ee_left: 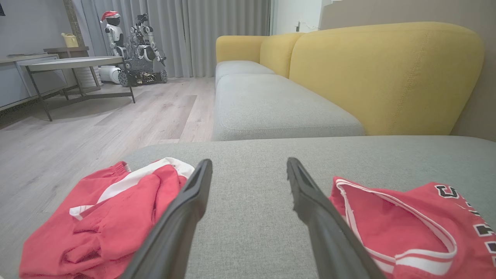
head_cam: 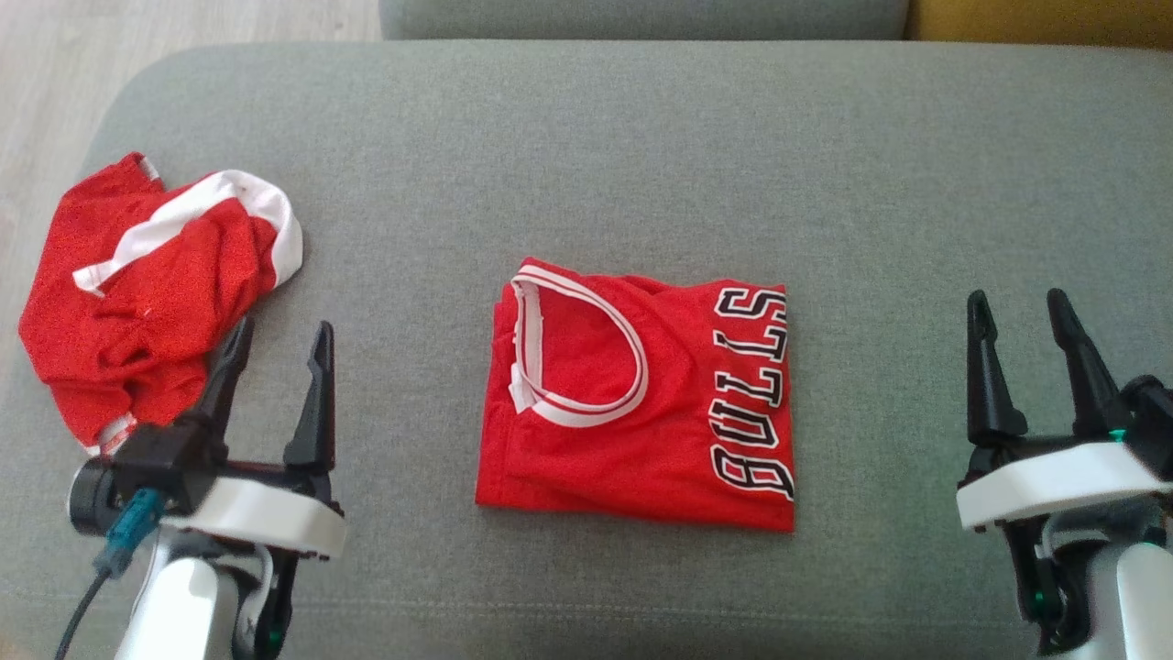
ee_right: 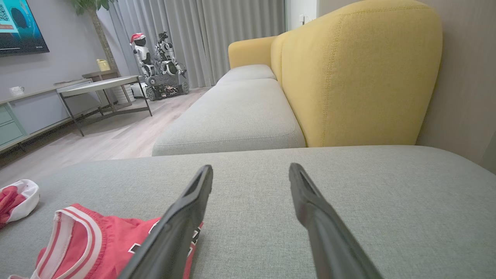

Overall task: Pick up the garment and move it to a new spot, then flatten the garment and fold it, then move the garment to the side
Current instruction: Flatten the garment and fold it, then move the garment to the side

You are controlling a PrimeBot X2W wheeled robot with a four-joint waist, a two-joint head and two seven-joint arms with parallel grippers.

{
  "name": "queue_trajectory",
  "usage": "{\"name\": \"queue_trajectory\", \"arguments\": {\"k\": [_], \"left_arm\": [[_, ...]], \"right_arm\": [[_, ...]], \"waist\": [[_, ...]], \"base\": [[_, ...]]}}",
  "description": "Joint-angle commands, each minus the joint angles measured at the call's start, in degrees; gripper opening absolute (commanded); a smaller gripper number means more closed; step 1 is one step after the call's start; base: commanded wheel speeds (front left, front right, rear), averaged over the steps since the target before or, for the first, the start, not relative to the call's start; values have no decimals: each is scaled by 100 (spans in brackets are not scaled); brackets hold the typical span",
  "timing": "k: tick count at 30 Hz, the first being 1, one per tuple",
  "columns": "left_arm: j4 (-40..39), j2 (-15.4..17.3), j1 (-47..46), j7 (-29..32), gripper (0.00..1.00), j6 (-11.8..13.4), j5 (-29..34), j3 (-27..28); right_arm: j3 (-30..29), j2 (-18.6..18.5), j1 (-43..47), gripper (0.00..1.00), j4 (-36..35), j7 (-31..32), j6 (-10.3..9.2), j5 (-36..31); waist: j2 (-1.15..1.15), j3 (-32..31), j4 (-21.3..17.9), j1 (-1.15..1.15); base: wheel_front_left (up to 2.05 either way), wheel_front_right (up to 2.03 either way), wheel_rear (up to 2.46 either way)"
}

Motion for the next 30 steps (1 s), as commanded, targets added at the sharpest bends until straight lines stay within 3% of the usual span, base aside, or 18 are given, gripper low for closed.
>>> {"name": "queue_trajectory", "arguments": {"k": [1, 30], "left_arm": [[-189, 158, -105, -2, 100, 39, 14, 166], [-147, 208, -5, 53, 100, 114, -130, 43]], "right_arm": [[126, -25, -68, 100, -189, 12, -4, -47], [88, -25, 154, 100, -329, 163, -4, -28]], "waist": [[0, -46, 11, 0], [0, -172, 34, 0]], "base": [[0, 0, 0], [0, 0, 0]]}}
